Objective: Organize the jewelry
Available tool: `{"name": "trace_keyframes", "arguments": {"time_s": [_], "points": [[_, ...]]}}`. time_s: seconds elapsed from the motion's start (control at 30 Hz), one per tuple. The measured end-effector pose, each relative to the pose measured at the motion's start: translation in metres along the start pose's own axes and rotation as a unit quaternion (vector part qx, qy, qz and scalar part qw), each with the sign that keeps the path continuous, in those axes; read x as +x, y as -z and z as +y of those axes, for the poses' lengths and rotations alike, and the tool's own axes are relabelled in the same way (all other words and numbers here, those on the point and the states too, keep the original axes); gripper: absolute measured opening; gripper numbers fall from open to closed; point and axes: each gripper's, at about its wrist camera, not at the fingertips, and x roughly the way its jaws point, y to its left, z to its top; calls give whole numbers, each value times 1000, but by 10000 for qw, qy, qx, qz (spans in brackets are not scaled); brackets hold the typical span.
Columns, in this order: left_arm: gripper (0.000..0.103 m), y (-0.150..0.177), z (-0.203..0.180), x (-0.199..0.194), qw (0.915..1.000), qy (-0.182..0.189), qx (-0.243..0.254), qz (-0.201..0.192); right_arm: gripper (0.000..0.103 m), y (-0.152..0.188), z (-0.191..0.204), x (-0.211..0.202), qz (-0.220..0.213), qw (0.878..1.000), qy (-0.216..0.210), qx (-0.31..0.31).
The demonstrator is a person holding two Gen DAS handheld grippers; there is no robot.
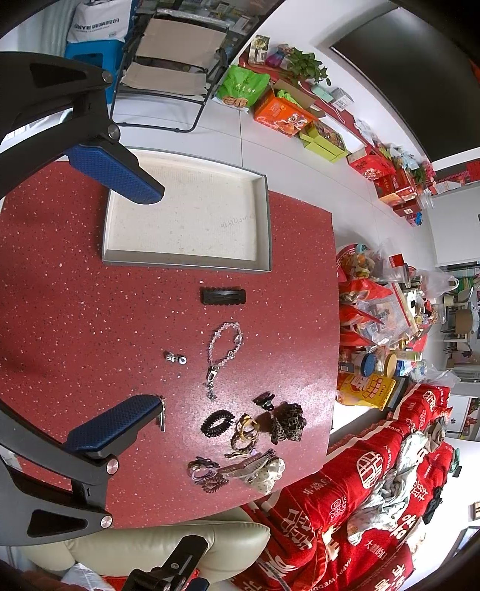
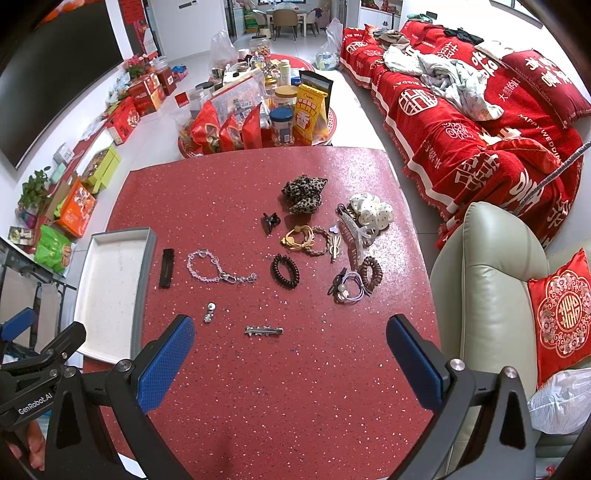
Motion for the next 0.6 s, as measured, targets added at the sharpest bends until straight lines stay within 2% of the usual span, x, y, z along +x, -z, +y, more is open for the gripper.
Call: {"name": "trace_keyframes", "arguments": {"time_s": [0.6], "points": [[103,11,5,8,9999,-30,65,140,103,10,-4,9,123,9999,-26,51]]}}
